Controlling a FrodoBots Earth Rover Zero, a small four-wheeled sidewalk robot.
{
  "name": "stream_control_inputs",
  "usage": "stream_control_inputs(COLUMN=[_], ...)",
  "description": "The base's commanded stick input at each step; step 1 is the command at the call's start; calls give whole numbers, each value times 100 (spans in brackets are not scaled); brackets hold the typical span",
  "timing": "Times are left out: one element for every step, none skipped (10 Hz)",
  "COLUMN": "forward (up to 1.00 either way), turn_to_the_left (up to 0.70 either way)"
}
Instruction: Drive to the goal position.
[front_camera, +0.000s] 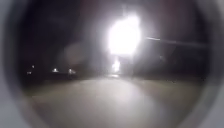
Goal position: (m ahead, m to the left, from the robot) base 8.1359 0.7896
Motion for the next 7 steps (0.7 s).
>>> stream_control_inputs(forward=[100,100,100,100,100,100,100], turn_to_the_left=[5,4,1,0,0,0,0])
